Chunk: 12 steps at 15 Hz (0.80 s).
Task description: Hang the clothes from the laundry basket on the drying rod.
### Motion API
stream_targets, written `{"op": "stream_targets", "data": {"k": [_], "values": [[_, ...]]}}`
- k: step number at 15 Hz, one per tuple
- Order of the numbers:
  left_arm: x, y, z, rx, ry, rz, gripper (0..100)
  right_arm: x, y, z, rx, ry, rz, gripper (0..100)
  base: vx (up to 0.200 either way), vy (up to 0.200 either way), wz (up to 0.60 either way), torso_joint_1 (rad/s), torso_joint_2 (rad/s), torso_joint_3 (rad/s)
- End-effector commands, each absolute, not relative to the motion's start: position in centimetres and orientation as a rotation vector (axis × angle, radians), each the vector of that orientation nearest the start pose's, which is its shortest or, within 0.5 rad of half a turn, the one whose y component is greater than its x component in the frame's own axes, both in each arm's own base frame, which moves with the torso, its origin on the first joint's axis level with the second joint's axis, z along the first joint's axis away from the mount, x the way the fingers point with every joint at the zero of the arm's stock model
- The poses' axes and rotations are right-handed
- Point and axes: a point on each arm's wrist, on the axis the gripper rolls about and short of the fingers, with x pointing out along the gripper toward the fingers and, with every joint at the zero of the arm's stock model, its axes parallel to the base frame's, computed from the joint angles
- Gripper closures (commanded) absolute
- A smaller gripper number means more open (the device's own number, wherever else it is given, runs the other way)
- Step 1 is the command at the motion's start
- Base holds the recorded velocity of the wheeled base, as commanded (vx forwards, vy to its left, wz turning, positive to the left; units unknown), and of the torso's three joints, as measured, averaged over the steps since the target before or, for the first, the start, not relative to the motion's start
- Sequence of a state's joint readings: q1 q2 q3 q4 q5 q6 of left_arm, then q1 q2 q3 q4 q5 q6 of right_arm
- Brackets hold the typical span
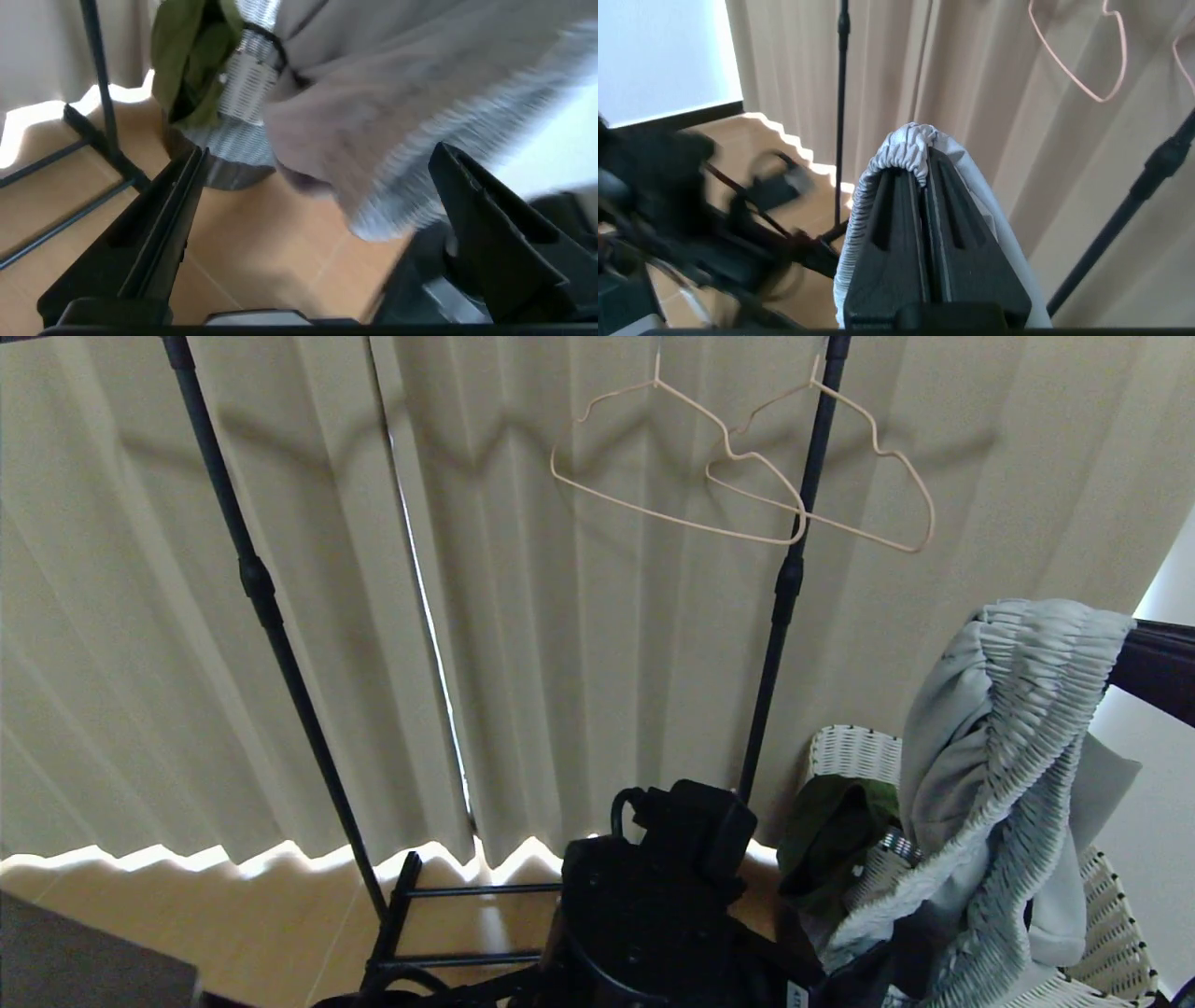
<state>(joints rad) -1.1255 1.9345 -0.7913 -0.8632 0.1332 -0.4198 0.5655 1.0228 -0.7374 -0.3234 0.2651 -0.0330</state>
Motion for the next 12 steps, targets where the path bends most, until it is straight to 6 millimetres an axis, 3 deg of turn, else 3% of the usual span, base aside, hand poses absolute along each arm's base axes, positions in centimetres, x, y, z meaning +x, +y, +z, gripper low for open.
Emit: {"op": "stream_targets", "data": {"k": [1, 3, 7, 8, 12], "values": [[16.6, -32.5, 9.7, -0.180, 0.474, -0.863, 0, 10.6, 7.5, 28.5, -0.024, -0.067, 0.836, 100, 0.000, 0.000, 0.00, 0.000, 0.00, 0.000], [16.9, -32.5, 8.8, -0.164, 0.491, -0.845, 0, 10.0, 7.2, 28.4, -0.023, -0.073, 0.836, 100, 0.000, 0.000, 0.00, 0.000, 0.00, 0.000], [16.9, -32.6, 8.9, -0.164, 0.488, -0.846, 0, 9.6, 6.9, 28.5, -0.021, -0.084, 0.836, 100, 0.000, 0.000, 0.00, 0.000, 0.00, 0.000], [16.8, -32.5, 8.8, -0.160, 0.491, -0.847, 100, 9.6, 6.9, 28.5, -0.021, -0.084, 0.836, 100, 0.000, 0.000, 0.00, 0.000, 0.00, 0.000], [16.8, -31.9, 8.3, -0.073, 0.437, -0.742, 100, 10.5, 7.4, 28.0, -0.028, -0.046, 0.826, 100, 0.000, 0.000, 0.00, 0.000, 0.00, 0.000]]}}
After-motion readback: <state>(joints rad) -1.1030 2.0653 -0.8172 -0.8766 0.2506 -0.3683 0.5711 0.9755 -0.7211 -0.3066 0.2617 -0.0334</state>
